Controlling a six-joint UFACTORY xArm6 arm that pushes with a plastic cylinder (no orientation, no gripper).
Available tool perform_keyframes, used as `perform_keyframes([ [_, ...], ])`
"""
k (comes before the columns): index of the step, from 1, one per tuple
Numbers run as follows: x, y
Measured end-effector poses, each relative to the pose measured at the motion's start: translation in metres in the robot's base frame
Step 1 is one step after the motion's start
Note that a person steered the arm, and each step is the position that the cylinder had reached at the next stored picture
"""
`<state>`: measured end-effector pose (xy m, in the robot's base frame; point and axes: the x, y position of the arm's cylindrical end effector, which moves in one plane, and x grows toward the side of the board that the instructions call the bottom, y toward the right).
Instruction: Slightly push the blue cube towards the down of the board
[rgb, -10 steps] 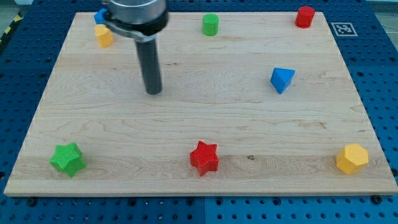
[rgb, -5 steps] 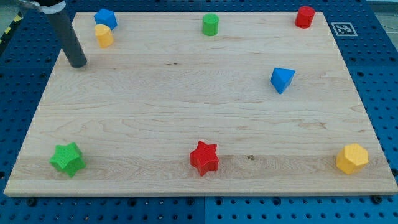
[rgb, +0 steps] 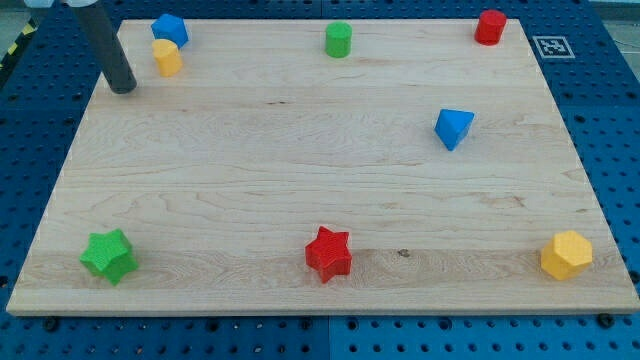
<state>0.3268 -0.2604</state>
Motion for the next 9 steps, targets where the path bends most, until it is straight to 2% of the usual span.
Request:
perform_keyframes([
  [3, -0.082, 0.002],
  [4, -0.096, 0.019],
  [5, -0.102, 0.017],
  [6, -0.126, 0.003],
  [7, -0.135, 0.017],
  [9, -0.125, 0.057],
])
